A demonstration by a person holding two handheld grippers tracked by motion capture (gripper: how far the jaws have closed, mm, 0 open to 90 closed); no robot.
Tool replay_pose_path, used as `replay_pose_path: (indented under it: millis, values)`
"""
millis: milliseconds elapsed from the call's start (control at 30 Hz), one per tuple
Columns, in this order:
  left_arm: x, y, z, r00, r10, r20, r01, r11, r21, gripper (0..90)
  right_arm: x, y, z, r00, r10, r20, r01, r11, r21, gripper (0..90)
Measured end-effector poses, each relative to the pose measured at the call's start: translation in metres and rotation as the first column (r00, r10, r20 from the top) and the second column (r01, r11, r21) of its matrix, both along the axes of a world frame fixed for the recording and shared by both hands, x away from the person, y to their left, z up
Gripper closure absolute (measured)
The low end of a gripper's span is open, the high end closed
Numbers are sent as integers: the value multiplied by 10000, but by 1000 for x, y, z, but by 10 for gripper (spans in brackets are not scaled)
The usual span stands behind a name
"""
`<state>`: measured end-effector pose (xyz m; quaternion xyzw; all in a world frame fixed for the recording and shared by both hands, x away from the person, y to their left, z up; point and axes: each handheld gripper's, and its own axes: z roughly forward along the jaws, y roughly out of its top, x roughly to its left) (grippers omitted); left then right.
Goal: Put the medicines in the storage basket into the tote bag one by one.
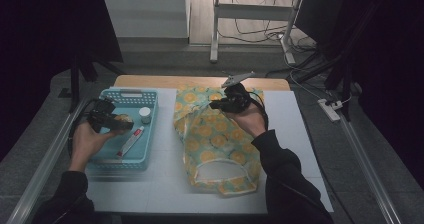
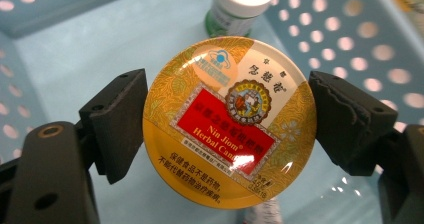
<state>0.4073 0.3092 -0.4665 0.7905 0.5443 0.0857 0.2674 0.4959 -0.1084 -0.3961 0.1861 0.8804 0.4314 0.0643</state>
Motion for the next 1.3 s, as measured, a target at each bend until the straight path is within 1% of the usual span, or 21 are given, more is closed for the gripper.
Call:
replay_pose_path:
  millis: [67, 200, 267, 467, 600, 667, 800, 867, 933, 1067, 1233, 1267, 1300]
  values:
    - [-3, -4, 4, 9998, -116, 157, 118, 9999, -94, 206, 0, 0, 0, 10000, -26, 11, 26, 10000, 28, 899]
    - [-10, -12, 13, 9979, -499, 413, 509, 9984, -239, 206, 1, -1, 0, 10000, -58, 8, 58, 10000, 15, 900]
    - [-13, -17, 17, 9955, -755, 570, 776, 9963, -359, 206, 1, -1, -1, 10000, -48, 15, 48, 10000, -22, 900]
    - [-21, -31, 28, 9885, -1230, 884, 1275, 9907, -478, 206, 2, 0, -2, 10000, -68, 23, 69, 9999, -95, 900]
    - [-25, -40, 31, 9827, -1521, 1060, 1603, 9843, -742, 206, 3, 1, -3, 10000, -97, 5, 97, 9999, -112, 900]
    - [-26, -45, 31, 9794, -1683, 1112, 1786, 9798, -903, 206, 3, 1, -4, 9999, -110, -2, 110, 9999, -110, 900]
    - [-27, -54, 33, 9719, -2015, 1218, 2129, 9730, -893, 206, 4, 1, -5, 9999, -135, -3, 135, 9998, -150, 900]
    - [-28, -59, 35, 9702, -2063, 1272, 2186, 9715, -917, 206, 5, 1, -6, 9999, -144, -12, 143, 9997, -179, 900]
    - [-29, -63, 37, 9664, -2200, 1332, 2341, 9669, -1014, 206, 5, 1, -6, 9999, -158, -5, 158, 9997, -182, 900]
    - [-31, -73, 41, 9589, -2459, 1417, 2616, 9594, -1054, 206, 6, 1, -7, 9998, -174, 19, 174, 9997, -168, 900]
    - [-33, -89, 46, 9458, -2841, 1571, 3015, 9482, -1003, 206, 7, 2, -8, 9998, -192, -3, 192, 9997, -158, 900]
    - [-34, -92, 46, 9443, -2882, 1590, 3060, 9466, -1014, 206, 8, 2, -8, 9998, -195, -8, 195, 9997, -158, 900]
    - [-33, -95, 47, 9410, -2978, 1605, 3158, 9435, -1009, 206, 8, 2, -8, 9998, -208, -17, 207, 9997, -154, 900]
